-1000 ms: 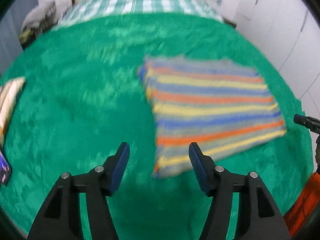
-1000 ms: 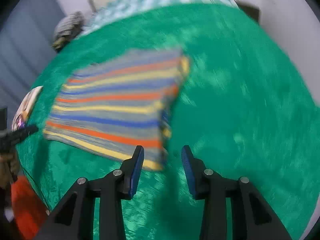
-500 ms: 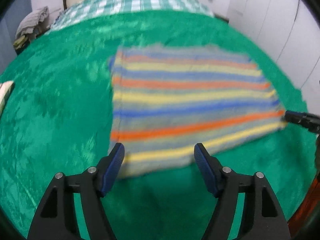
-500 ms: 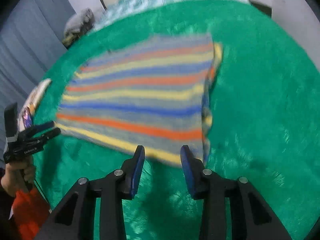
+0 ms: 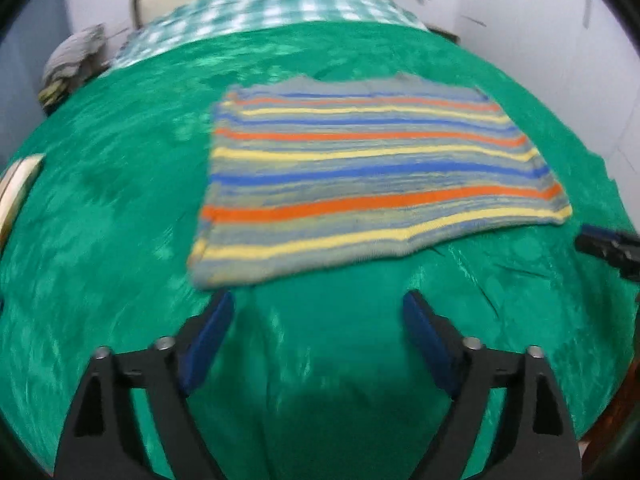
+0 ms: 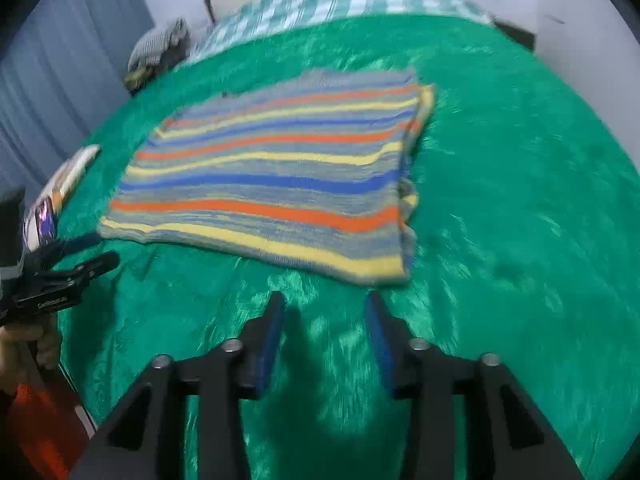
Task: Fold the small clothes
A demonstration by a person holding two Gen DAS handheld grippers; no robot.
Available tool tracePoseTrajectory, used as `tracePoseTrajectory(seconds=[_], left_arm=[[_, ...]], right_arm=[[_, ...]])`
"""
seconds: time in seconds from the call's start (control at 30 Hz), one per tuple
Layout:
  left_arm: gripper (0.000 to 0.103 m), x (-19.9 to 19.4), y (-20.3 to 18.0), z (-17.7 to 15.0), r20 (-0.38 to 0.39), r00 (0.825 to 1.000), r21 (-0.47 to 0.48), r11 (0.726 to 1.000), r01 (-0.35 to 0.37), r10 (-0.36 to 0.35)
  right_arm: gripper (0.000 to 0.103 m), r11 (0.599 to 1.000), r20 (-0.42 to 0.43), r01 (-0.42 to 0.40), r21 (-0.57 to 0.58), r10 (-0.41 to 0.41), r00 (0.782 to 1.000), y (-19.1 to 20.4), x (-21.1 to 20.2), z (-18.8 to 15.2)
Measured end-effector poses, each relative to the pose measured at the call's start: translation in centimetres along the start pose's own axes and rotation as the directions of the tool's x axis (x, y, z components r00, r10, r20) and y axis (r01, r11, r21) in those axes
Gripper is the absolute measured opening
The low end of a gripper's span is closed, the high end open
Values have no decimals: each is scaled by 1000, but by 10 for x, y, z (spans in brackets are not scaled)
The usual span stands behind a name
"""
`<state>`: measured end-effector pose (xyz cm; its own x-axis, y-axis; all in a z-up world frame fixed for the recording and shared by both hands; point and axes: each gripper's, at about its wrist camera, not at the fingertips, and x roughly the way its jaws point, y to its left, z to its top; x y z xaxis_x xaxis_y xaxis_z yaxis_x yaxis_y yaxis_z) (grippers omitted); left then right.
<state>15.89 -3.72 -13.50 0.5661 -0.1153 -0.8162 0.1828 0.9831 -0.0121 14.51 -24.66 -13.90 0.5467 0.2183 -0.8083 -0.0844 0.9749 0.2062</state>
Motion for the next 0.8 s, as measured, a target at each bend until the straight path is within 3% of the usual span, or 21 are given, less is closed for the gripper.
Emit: tracePoseTrajectory(seconds=[0.07, 0.17, 0.2, 0.27, 0.4, 0.6, 0.8], left_arm=[[95, -1, -1, -9, -3, 1000, -39, 999, -7, 7], [97, 18, -6, -22, -35, 999, -79, 996, -30, 27], [98, 16, -9, -28, -15, 999, -81, 996, -39, 38], [100, 18, -16, -34, 15, 998, -54, 997, -56, 57], [102, 21, -17, -36, 3, 998, -36, 997, -65, 65], [102, 18, -16, -43, 16, 998, -17, 998, -61, 61], [102, 19, -18, -44, 6, 998, -12, 998, -63, 63]], right_arm=[[60, 999, 49, 25, 47, -28, 998, -1, -10, -16], [60, 991, 51, 31, 132, -38, 998, -8, -13, -37], [62, 990, 51, 38, 138, -45, 998, -8, -13, -38], [67, 994, 44, 75, 83, -79, 996, 2, -6, -44], [84, 993, 51, 116, 26, -117, 992, 19, -1, -56], [92, 989, 53, 148, -3, -148, 988, 27, 8, -61], [94, 985, 45, 168, -32, -167, 985, 31, 14, -63]])
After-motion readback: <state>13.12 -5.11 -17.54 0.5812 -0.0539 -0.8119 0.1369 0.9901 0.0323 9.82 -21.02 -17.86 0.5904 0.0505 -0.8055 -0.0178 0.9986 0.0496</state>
